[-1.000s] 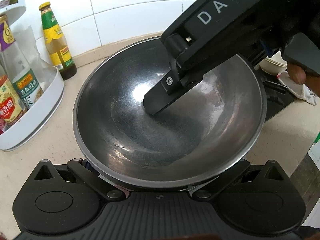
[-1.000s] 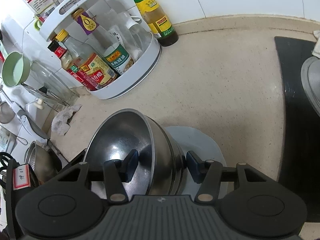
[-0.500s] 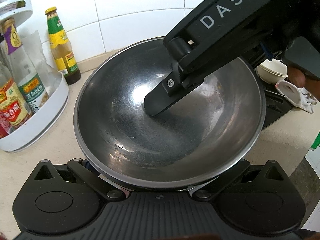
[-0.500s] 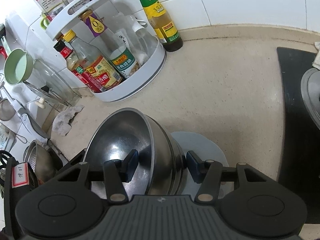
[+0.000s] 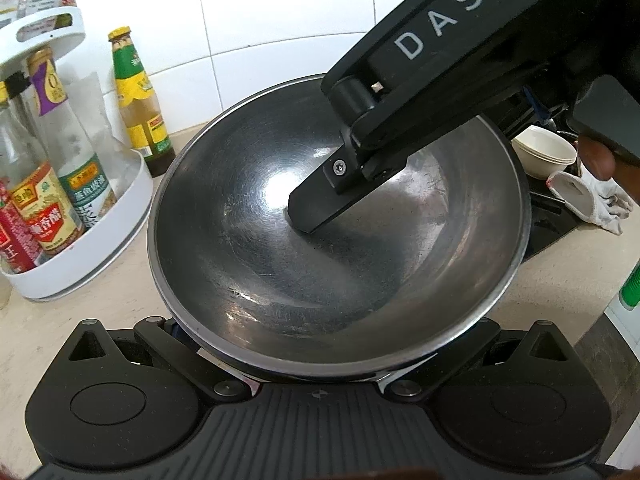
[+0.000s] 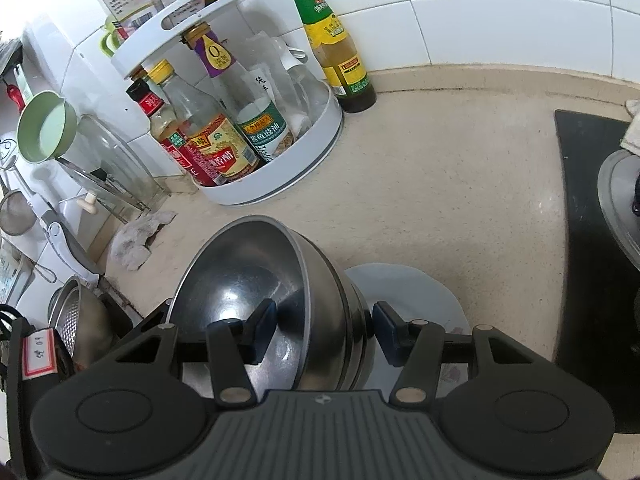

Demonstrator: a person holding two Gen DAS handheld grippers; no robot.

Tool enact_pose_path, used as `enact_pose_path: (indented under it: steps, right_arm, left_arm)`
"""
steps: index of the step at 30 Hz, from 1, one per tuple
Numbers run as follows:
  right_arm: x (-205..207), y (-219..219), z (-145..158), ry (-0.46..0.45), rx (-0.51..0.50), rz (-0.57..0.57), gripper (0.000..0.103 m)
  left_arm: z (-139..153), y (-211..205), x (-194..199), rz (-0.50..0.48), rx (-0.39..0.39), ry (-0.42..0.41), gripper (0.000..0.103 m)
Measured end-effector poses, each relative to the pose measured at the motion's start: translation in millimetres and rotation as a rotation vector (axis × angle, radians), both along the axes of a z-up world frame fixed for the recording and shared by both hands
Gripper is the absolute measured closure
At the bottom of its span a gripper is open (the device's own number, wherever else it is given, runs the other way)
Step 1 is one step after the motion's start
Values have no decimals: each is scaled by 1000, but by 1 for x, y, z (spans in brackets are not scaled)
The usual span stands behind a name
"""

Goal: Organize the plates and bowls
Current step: 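Lift and carry the bowl stack with the left tool while the right tool steadies it inside, then lower the bowl stack onto the pink-rose plate stack with both tools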

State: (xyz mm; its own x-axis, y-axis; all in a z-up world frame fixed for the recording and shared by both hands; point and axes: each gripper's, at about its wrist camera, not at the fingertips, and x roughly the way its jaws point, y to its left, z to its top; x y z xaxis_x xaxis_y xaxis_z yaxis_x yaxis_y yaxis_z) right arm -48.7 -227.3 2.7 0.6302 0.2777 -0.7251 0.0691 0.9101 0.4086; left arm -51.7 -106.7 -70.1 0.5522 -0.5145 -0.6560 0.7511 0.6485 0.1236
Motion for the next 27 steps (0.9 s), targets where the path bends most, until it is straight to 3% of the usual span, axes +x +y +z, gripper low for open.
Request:
enact_pose_path:
  steps: [27]
  right_arm:
    - [-15, 4, 1, 3, -26, -13, 53]
  left_arm:
    - [2, -3, -20, 86, 10, -11, 0]
